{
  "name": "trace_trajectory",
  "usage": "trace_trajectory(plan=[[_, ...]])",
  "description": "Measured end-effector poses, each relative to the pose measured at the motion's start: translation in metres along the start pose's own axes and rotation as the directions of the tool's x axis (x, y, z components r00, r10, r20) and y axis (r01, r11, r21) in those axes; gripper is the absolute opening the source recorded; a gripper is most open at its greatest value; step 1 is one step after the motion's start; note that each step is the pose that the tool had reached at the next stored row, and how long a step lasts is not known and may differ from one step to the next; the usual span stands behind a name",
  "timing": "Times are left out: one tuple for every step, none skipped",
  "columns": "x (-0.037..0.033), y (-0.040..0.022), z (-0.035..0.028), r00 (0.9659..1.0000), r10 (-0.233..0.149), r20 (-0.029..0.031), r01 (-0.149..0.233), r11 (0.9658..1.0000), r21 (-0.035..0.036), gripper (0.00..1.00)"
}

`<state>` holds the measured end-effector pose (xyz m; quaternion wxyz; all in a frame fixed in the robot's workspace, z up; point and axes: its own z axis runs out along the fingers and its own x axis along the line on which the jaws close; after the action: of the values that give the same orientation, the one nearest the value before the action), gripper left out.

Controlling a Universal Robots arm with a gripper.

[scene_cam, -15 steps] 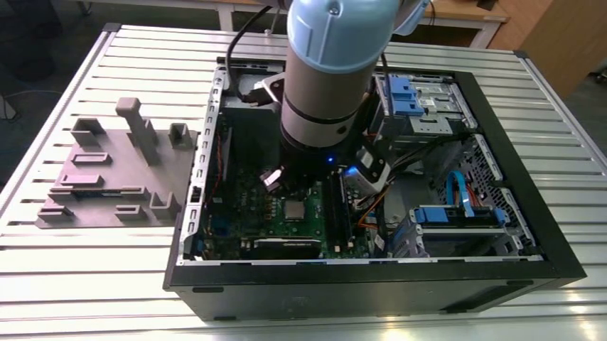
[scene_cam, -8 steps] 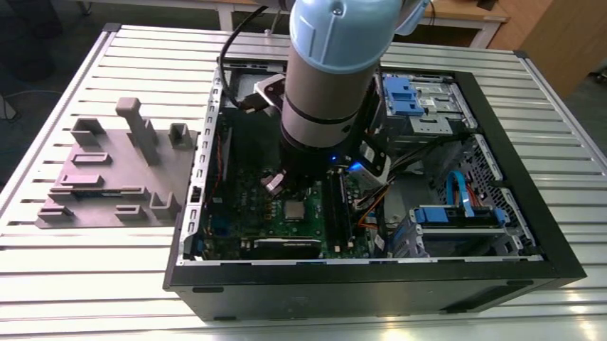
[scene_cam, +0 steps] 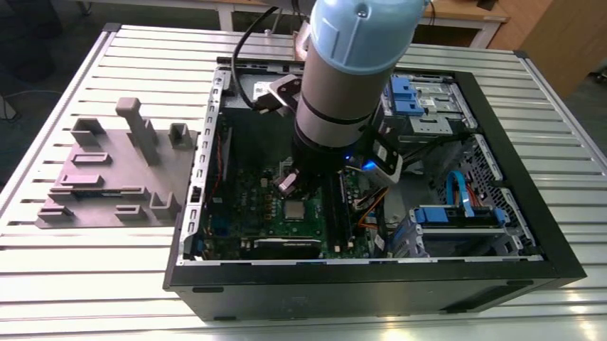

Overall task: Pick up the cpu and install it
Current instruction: 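Close the cpu cover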

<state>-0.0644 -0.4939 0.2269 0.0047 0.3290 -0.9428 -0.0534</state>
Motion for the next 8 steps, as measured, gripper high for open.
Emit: trace_trajectory(plan=[[-0.0012, -0.0008, 0.0, 1.0, -0.001, 0.0, 0.001, 1.0, -0.0002, 0.11], [-0.0019, -0.0014, 0.0, 1.0, -0.003, 0.0033, 0.003, 1.0, -0.0049, 0.11], [-0.0023, -0.0017, 0.0, 0.9999, -0.008, 0.0136, 0.008, 0.9998, -0.0182, 0.11], [-0.0025, -0.0018, -0.0001, 0.9996, -0.011, 0.0243, 0.012, 0.9994, -0.0323, 0.11], [-0.0026, -0.0019, -0.0001, 0.9992, -0.015, 0.0359, 0.016, 0.9988, -0.047, 0.11], [-0.0028, -0.002, 0.0, 0.9987, -0.018, 0.0472, 0.021, 0.9979, -0.061, 0.11], [-0.0029, -0.0021, 0.0, 0.9981, -0.022, 0.0575, 0.026, 0.9969, -0.0741, 0.11], [-0.0029, -0.0021, 0.0003, 0.9977, -0.03, 0.0601, 0.035, 0.9963, -0.0785, 0.11]])
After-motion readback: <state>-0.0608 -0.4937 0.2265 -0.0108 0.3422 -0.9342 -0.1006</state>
